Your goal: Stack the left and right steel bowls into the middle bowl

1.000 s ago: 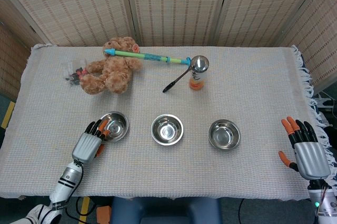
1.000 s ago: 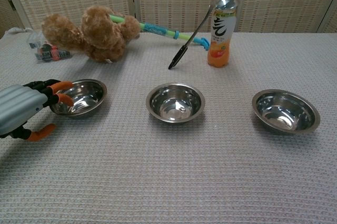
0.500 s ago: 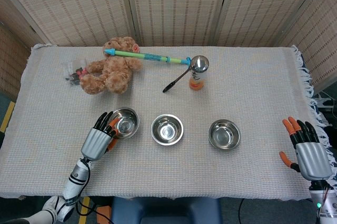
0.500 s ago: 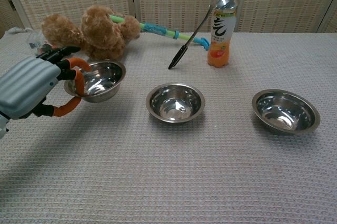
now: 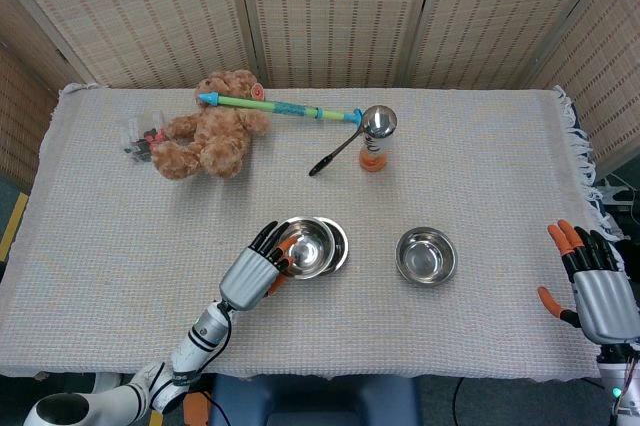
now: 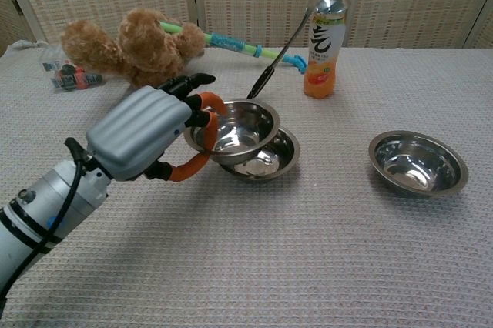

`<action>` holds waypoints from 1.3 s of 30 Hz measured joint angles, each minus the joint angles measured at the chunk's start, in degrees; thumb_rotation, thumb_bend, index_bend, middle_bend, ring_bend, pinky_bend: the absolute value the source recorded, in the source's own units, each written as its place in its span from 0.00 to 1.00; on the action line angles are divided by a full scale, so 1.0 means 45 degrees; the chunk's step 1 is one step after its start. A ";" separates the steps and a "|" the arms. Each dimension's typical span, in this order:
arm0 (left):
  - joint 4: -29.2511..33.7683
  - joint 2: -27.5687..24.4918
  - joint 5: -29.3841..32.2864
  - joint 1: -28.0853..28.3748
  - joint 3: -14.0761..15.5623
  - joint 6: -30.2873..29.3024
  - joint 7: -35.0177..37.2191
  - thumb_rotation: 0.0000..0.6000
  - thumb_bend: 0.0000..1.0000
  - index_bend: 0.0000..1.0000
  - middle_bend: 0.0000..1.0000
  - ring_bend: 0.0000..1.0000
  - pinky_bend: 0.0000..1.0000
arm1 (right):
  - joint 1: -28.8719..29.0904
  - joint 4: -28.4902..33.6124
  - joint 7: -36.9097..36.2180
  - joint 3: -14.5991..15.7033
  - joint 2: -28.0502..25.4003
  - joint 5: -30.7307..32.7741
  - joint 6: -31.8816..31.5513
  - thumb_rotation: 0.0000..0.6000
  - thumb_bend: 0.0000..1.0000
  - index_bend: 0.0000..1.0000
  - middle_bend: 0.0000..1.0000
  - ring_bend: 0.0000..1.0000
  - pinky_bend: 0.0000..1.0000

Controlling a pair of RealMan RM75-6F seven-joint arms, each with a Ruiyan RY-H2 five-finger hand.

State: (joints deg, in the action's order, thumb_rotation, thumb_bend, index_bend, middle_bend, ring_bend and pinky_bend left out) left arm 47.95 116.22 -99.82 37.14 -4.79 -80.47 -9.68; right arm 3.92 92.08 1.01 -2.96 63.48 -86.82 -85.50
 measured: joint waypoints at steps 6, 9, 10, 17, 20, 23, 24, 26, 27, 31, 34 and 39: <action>-0.0449 0.0761 0.0536 0.0520 -0.0216 0.1004 -0.0498 1.00 0.44 0.24 0.16 0.01 0.13 | -0.0025 -0.0020 -0.0162 -0.0071 -0.0092 0.0109 0.0004 1.00 0.19 0.00 0.00 0.00 0.00; -0.0289 0.0790 0.0716 0.0554 -0.0231 0.1215 -0.0825 1.00 0.44 0.01 0.07 0.00 0.13 | -0.0006 -0.0016 -0.0119 -0.0029 -0.0099 0.0051 0.0070 1.00 0.19 0.00 0.00 0.00 0.00; -0.0176 0.0758 0.0775 0.0548 -0.0235 0.1278 -0.0951 1.00 0.44 0.00 0.04 0.00 0.13 | -0.0003 -0.0011 -0.0104 -0.0012 -0.0101 0.0011 0.0072 1.00 0.19 0.00 0.00 0.00 0.00; 0.1699 -0.0233 0.1137 0.0265 -0.0054 0.1639 -0.1726 1.00 0.43 0.00 0.00 0.00 0.12 | 0.0089 0.0034 0.0257 0.0177 -0.0086 -0.0202 0.0348 1.00 0.19 0.00 0.00 0.00 0.00; 0.2923 -0.1093 0.1200 -0.0046 0.0194 0.1620 -0.2236 1.00 0.43 0.00 0.00 0.00 0.12 | 0.0247 0.0025 0.0620 0.0292 0.0013 -0.0329 0.0701 1.00 0.19 0.00 0.00 0.00 0.00; 0.4339 -0.2332 0.1279 -0.0627 0.0546 0.1340 -0.2866 1.00 0.43 0.00 0.00 0.00 0.12 | 0.0605 -0.0059 0.0970 0.0343 0.0365 -0.0486 0.1250 1.00 0.19 0.04 0.00 0.00 0.00; 0.4757 -0.2748 0.1320 -0.0864 0.0660 0.1194 -0.3047 1.00 0.43 0.00 0.00 0.00 0.12 | 0.0756 -0.0113 0.1070 0.0342 0.0533 -0.0535 0.1444 1.00 0.19 0.08 0.00 0.00 0.00; 0.5603 -0.3715 0.1455 -0.1512 0.0920 0.0752 -0.3384 1.00 0.43 0.00 0.00 0.00 0.12 | 0.1153 -0.0317 0.1319 0.0332 0.1008 -0.0656 0.1949 1.00 0.19 0.14 0.00 0.00 0.00; 0.5888 -0.4110 0.1529 -0.1805 0.1024 0.0538 -0.3475 1.00 0.43 0.00 0.00 0.00 0.12 | 0.1330 -0.0428 0.1418 0.0329 0.1222 -0.0698 0.2197 1.00 0.19 0.17 0.00 0.00 0.00; 0.6605 -0.5488 0.1884 -0.2904 0.1351 -0.0304 -0.3519 1.00 0.42 0.00 0.00 0.00 0.12 | 0.2140 -0.1104 0.1868 0.0287 0.2314 -0.0781 0.3333 1.00 0.19 0.29 0.00 0.00 0.00; 0.6740 -0.6062 0.2028 -0.3289 0.1438 -0.0647 -0.3211 1.00 0.43 0.00 0.00 0.00 0.12 | 0.2704 -0.1797 0.2148 0.0244 0.3309 -0.0764 0.4064 1.00 0.19 0.37 0.00 0.00 0.00; 0.6715 -0.6644 0.2061 -0.3631 0.1398 -0.0960 -0.2670 1.00 0.42 0.00 0.00 0.00 0.12 | 0.3379 -0.2884 0.2710 0.0197 0.4660 -0.0553 0.4905 1.00 0.22 0.48 0.00 0.00 0.00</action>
State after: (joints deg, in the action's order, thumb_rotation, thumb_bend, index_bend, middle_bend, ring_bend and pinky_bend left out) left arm 78.17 86.32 -90.54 20.80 1.50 -84.79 -21.69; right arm 19.13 79.10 13.20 -2.08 84.45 -89.31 -63.43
